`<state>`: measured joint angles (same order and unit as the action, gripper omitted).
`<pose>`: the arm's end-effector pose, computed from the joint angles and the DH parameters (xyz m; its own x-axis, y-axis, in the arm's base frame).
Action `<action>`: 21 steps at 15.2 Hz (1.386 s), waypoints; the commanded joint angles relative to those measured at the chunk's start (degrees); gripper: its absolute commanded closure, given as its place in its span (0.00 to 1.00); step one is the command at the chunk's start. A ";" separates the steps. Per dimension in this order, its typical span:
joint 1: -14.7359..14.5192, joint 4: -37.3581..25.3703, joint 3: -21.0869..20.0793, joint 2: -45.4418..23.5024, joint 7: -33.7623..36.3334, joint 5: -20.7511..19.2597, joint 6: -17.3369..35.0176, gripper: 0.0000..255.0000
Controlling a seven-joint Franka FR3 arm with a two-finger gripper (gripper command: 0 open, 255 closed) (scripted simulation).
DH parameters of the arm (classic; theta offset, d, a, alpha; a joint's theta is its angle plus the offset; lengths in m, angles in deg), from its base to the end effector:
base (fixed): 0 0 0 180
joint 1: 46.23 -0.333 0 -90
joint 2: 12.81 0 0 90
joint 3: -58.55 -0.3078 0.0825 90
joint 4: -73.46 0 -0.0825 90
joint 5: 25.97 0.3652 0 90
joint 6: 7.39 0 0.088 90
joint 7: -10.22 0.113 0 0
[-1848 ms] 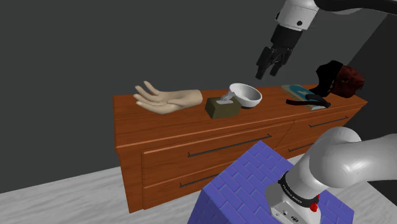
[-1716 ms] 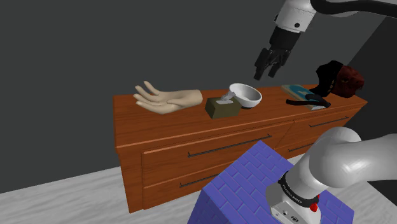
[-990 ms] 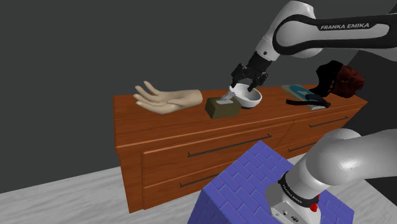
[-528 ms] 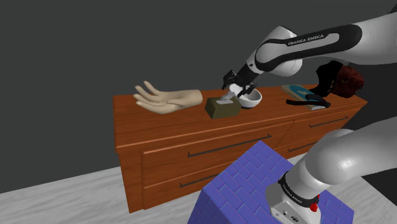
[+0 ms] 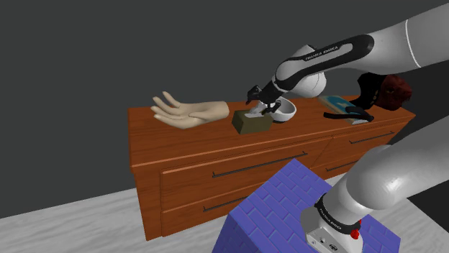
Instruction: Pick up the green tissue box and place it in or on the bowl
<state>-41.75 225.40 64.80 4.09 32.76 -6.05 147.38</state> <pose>0.4164 -0.0890 0.3723 0.6114 -0.7744 0.1625 -0.6941 -0.6235 -0.3597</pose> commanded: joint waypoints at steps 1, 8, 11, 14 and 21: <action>-0.83 -0.15 0.22 -1.92 -0.81 1.26 1.83 0.00; -1.06 -0.21 0.30 -2.46 -1.10 1.66 2.30 0.00; -1.06 -0.21 0.30 -2.46 -1.10 1.66 2.30 1.00; -1.01 -0.22 0.29 -2.37 -1.05 1.58 2.20 1.00; -0.34 -0.70 -0.15 -1.17 0.12 0.34 0.57 1.00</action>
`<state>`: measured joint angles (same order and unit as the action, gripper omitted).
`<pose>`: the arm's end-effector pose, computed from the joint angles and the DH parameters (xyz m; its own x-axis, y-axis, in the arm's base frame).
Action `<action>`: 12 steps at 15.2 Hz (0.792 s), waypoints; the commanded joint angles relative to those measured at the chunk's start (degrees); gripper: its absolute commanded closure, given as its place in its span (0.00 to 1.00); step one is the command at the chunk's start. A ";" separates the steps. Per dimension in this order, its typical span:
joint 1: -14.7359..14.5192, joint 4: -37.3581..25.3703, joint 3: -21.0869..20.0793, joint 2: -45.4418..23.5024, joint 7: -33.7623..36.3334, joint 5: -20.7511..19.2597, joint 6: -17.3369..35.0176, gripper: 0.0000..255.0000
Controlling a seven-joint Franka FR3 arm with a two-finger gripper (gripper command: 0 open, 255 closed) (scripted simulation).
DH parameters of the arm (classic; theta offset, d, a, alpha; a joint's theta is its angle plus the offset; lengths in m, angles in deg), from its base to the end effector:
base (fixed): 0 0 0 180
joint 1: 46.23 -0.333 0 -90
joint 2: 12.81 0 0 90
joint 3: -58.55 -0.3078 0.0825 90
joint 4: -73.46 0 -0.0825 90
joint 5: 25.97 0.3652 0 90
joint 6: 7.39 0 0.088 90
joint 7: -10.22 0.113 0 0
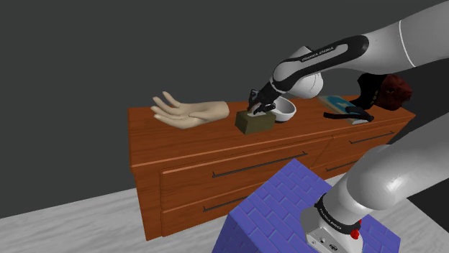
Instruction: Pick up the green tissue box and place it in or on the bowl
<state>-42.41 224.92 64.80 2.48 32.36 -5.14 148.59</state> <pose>0.4218 -0.0866 0.3663 0.6117 -0.7741 0.1629 -0.6934 -0.6238 -0.3606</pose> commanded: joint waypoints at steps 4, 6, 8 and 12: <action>1.50 -1.41 -0.87 2.81 2.57 -2.70 -4.12 1.00; 1.98 -2.10 -1.16 3.89 3.43 -3.56 -5.85 1.00; 2.40 -2.85 -1.42 4.90 4.21 -4.33 -7.58 1.00; 3.11 -4.53 -1.84 6.71 5.57 -5.61 -11.01 1.00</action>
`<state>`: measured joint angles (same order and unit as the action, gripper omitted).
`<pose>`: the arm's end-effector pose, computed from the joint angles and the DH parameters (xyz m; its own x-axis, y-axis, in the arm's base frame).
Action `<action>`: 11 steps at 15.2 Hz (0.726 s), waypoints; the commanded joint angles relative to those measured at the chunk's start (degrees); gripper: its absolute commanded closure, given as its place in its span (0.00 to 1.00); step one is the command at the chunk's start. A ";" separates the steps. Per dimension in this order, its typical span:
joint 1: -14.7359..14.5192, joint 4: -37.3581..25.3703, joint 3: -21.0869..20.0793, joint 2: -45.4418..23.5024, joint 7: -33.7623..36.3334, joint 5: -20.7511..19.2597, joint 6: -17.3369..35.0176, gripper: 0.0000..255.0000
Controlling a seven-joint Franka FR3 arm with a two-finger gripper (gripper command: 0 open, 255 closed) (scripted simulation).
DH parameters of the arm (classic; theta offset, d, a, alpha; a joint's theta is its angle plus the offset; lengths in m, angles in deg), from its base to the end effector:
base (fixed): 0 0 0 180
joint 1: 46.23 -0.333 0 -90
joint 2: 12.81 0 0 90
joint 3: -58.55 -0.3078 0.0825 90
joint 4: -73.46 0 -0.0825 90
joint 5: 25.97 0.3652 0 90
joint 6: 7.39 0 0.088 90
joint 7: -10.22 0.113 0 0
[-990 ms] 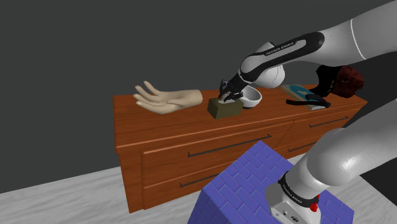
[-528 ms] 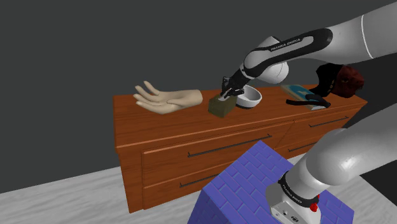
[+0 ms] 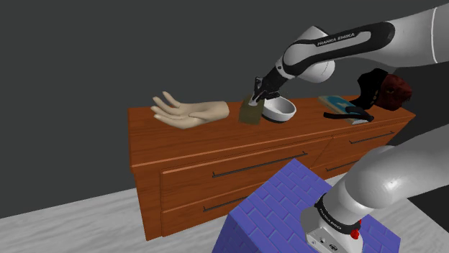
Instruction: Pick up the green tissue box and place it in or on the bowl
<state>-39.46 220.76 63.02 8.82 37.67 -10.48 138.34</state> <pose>0.4206 -0.0864 0.4268 0.6106 -0.7748 0.1635 -0.6942 -0.6231 -0.3603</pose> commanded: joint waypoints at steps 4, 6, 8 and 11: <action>0.70 -2.25 -0.38 1.91 1.42 -1.30 -4.13 1.00; 0.93 -3.27 -0.51 2.58 1.94 -1.74 -5.79 1.00; 1.13 -4.34 -0.63 3.19 2.43 -2.14 -7.44 1.00; 1.39 -6.03 -0.77 3.98 3.10 -2.67 -9.88 1.00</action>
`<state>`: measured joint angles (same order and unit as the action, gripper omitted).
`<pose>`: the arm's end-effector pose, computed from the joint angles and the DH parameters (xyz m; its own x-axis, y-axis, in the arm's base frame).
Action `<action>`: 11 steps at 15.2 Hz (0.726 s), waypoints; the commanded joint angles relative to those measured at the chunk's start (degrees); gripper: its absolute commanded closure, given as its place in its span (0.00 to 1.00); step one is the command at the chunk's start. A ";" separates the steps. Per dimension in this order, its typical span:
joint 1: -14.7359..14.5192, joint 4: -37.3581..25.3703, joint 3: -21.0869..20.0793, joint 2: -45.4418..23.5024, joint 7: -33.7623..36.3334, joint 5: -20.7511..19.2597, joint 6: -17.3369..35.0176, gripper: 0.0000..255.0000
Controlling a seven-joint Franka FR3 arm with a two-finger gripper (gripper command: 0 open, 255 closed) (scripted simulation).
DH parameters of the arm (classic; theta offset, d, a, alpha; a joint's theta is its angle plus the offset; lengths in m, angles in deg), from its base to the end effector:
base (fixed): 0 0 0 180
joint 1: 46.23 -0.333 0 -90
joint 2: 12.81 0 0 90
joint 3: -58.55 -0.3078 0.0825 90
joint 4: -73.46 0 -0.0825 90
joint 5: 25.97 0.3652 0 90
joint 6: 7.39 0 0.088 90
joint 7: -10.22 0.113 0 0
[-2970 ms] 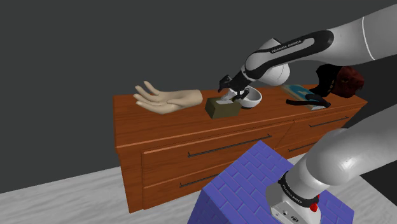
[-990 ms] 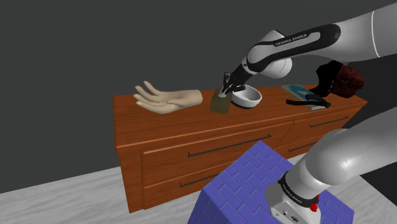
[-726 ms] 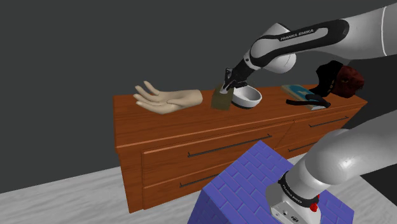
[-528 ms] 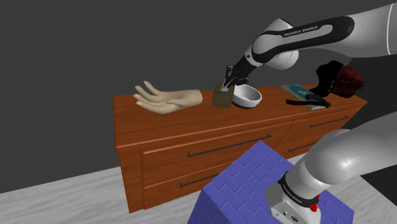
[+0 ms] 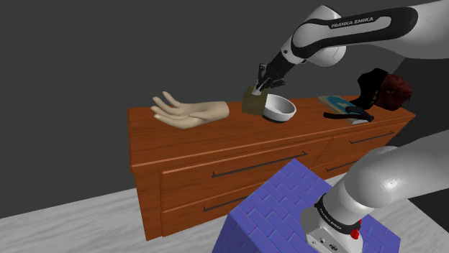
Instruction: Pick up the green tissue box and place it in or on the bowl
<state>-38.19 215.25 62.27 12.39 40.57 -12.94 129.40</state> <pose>0.4203 -0.0859 0.4813 0.6106 -0.7749 0.1634 -0.6943 -0.6230 -0.3603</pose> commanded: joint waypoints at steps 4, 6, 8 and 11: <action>0.40 -2.93 -0.15 1.24 1.02 -0.82 -4.14 1.00; 0.80 -4.18 1.01 0.79 -0.30 -0.93 -5.18 1.00; 1.50 -6.28 3.34 -0.46 -3.09 -0.96 -6.54 1.00; 2.44 -9.91 6.74 -2.76 -7.22 -0.78 -8.68 1.00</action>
<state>-36.17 207.39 67.58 10.60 35.11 -13.73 122.15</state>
